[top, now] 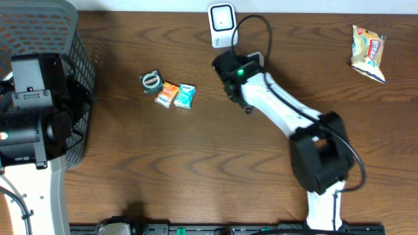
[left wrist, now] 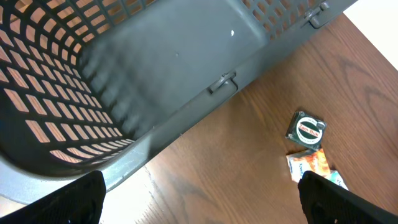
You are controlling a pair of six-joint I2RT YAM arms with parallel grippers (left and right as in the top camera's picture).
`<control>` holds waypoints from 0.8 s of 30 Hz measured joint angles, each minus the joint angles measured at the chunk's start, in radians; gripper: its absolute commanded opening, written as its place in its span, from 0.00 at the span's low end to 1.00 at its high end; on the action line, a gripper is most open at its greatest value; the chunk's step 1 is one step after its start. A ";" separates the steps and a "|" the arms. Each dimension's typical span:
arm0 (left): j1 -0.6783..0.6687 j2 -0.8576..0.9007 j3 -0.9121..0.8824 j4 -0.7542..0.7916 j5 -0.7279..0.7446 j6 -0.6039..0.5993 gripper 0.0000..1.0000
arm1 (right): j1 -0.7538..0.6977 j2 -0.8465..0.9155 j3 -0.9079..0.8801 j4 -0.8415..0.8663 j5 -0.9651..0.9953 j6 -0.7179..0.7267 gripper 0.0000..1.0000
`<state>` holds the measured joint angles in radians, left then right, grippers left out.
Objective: Scan the item barcode
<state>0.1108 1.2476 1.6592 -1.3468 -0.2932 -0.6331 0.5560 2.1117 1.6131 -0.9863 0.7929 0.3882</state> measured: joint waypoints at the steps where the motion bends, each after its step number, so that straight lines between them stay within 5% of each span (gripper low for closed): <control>1: 0.000 0.000 0.000 0.000 0.000 0.000 0.97 | 0.004 0.026 0.000 -0.005 0.026 -0.003 0.07; 6: 0.000 0.000 0.000 0.000 0.000 0.000 0.98 | 0.020 0.106 0.000 -0.042 0.035 -0.009 0.19; 9: 0.000 0.000 0.000 0.000 0.000 0.000 0.98 | 0.041 0.106 -0.001 -0.051 0.001 -0.013 0.46; 24: 0.000 0.000 0.000 0.000 0.000 0.000 0.98 | 0.101 0.107 0.113 -0.199 -0.380 -0.017 0.47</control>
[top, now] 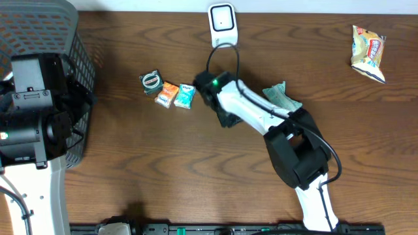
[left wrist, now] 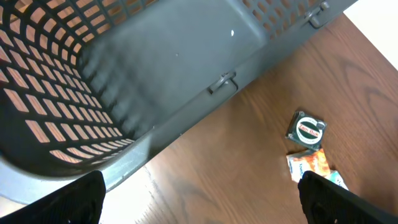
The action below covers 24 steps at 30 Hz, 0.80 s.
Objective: Scan the item barcode
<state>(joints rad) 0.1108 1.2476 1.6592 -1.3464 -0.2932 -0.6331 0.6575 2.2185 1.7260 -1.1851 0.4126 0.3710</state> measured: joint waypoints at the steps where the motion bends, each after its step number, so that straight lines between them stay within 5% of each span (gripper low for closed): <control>1: 0.000 0.000 0.000 0.000 0.000 0.000 0.98 | -0.010 0.000 0.031 -0.016 -0.006 -0.001 0.52; 4: 0.000 0.000 0.000 0.000 0.000 0.000 0.98 | -0.105 -0.001 0.179 -0.061 -0.038 -0.015 0.72; 11: 0.000 0.000 0.000 0.000 0.000 0.000 0.98 | -0.461 -0.002 0.260 -0.051 -0.398 -0.269 0.99; 20: 0.000 0.000 0.000 0.000 0.000 0.000 0.98 | -0.710 -0.002 0.066 0.043 -0.782 -0.511 0.95; 23: 0.000 0.000 0.000 0.000 0.000 0.000 0.98 | -0.723 -0.002 -0.035 0.107 -0.837 -0.546 0.76; 24: 0.000 0.000 0.000 0.000 0.000 0.000 0.98 | -0.721 -0.002 -0.068 0.138 -0.848 -0.547 0.62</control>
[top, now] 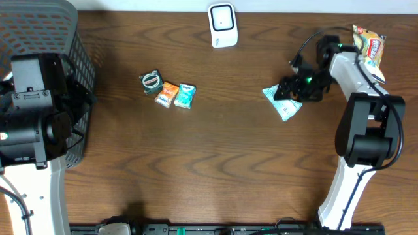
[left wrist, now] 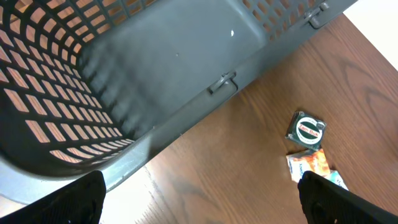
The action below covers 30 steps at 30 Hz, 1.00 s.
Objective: Scan the item barcode
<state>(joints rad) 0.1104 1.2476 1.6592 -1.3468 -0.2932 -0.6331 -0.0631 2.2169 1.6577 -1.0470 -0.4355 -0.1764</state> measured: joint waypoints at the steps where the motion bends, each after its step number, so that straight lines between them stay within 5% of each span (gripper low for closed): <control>1: 0.000 0.000 0.000 0.000 0.000 0.000 0.98 | 0.000 -0.007 -0.020 0.017 -0.019 -0.009 0.51; 8: 0.000 0.000 0.000 0.000 0.000 0.000 0.98 | 0.013 -0.013 -0.069 0.043 -0.055 0.001 0.01; 18: 0.000 0.000 0.000 0.000 0.000 0.000 0.98 | 0.061 -0.013 0.046 -0.051 0.121 0.149 0.01; 30: 0.000 0.000 0.000 0.001 0.000 0.000 0.98 | 0.462 -0.013 0.035 -0.064 1.052 0.612 0.03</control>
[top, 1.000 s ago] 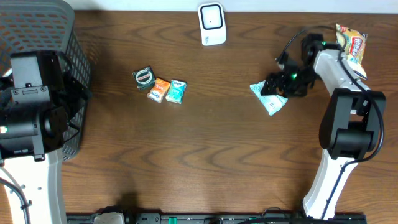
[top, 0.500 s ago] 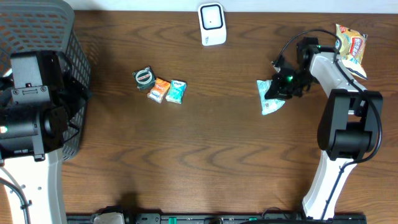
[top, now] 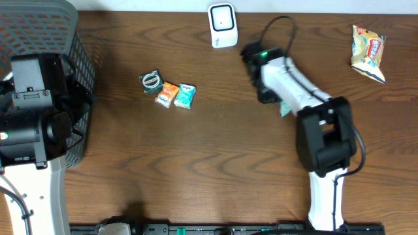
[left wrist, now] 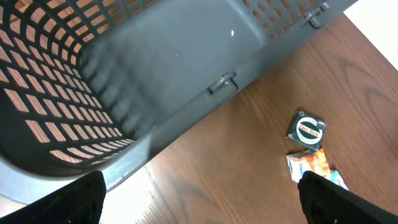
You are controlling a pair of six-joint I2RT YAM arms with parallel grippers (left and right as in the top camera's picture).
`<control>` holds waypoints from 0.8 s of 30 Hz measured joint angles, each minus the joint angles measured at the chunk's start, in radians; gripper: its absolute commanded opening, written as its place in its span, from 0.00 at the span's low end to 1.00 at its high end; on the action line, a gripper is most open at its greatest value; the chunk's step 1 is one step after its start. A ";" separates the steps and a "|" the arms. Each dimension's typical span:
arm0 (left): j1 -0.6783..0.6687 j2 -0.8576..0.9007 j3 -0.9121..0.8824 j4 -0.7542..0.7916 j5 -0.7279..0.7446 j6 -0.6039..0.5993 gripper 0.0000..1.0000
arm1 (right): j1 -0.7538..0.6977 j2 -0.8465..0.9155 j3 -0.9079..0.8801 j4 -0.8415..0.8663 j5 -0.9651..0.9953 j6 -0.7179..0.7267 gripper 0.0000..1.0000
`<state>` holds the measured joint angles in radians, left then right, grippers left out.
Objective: Scan the item barcode
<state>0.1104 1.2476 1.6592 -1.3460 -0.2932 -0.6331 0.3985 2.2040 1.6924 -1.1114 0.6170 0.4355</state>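
The white barcode scanner [top: 222,25] stands at the table's far edge. My right gripper [top: 261,81] is just right of and below it, seen from above, so its fingers do not show. A corner of a teal packet [top: 285,107] shows from under the right arm; whether it is held cannot be told. A round tin [top: 151,81], an orange packet [top: 168,94] and a second teal packet [top: 185,96] lie left of centre. The tin [left wrist: 305,130] also appears in the left wrist view. My left gripper [left wrist: 202,208] stands wide open beside the basket.
A grey mesh basket [top: 75,59] fills the far left corner and most of the left wrist view [left wrist: 155,74]. A yellow snack bag [top: 367,51] lies at the far right. The right arm's cable loops near the scanner.
My right gripper was at the teal packet on the right of the table. It is now further left, close to the scanner, and the packet is mostly hidden under the arm. The left arm is unchanged.
At first my right gripper was right by the scanner. Then it was lower left, near the three small items, with a teal packet lying to its right. Then it was at that packet. Now it is back near the scanner. The left arm stayed still throughout.
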 measured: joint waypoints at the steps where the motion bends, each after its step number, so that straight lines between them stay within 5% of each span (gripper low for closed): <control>1: 0.000 0.000 0.000 -0.001 0.000 0.000 0.98 | 0.021 0.000 -0.016 0.016 0.032 0.015 0.05; 10: 0.000 0.000 0.000 0.000 0.000 0.000 0.98 | 0.138 0.000 -0.145 0.080 0.060 0.066 0.26; 16: 0.000 0.000 0.000 0.000 0.000 0.000 0.98 | 0.156 -0.001 -0.148 0.082 -0.035 0.076 0.47; 19: 0.000 0.000 0.000 0.000 0.000 0.000 0.98 | 0.164 -0.014 -0.133 0.056 -0.127 0.080 0.48; 21: 0.000 0.000 0.000 0.000 0.000 0.000 0.98 | 0.176 -0.014 -0.109 0.033 -0.196 0.080 0.36; 23: 0.000 0.000 0.000 0.000 0.000 0.000 0.98 | 0.185 -0.012 -0.075 -0.015 -0.245 0.082 0.06; 24: 0.000 0.000 0.000 0.000 0.000 0.000 0.98 | 0.190 -0.012 -0.050 -0.045 -0.257 0.077 0.01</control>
<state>0.1108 1.2476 1.6592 -1.3464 -0.2932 -0.6331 0.5888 2.1918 1.6424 -1.1568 0.3595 0.5125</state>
